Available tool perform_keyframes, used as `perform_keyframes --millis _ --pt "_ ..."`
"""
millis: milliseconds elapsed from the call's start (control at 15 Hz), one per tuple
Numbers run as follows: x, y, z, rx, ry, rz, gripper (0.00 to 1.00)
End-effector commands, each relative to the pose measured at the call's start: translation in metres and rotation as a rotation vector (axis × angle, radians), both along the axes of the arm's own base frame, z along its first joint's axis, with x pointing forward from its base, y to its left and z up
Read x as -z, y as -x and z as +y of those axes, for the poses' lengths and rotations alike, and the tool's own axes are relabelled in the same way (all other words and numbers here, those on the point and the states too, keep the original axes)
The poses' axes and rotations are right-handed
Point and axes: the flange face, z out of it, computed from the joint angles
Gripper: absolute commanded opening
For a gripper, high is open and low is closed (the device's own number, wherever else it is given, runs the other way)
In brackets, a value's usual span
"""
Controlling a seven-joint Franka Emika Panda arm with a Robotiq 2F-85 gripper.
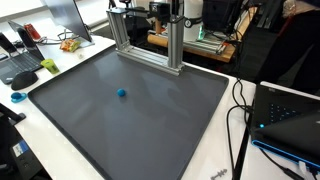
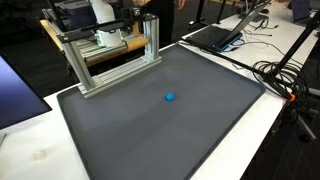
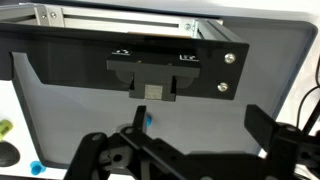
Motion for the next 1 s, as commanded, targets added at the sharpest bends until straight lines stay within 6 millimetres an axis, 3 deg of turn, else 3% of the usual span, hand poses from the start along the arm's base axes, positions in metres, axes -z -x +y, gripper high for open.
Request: perform_keyframes --millis 0,333,933 --pt "0.022 -0.012 -0.015 0.050 0.030 0.007 1.00" --pt "0.039 -0.020 -0.035 0.084 0.032 0.033 1.00" --pt "0.066 -0.023 -0.042 0.104 0.015 0.082 1.00"
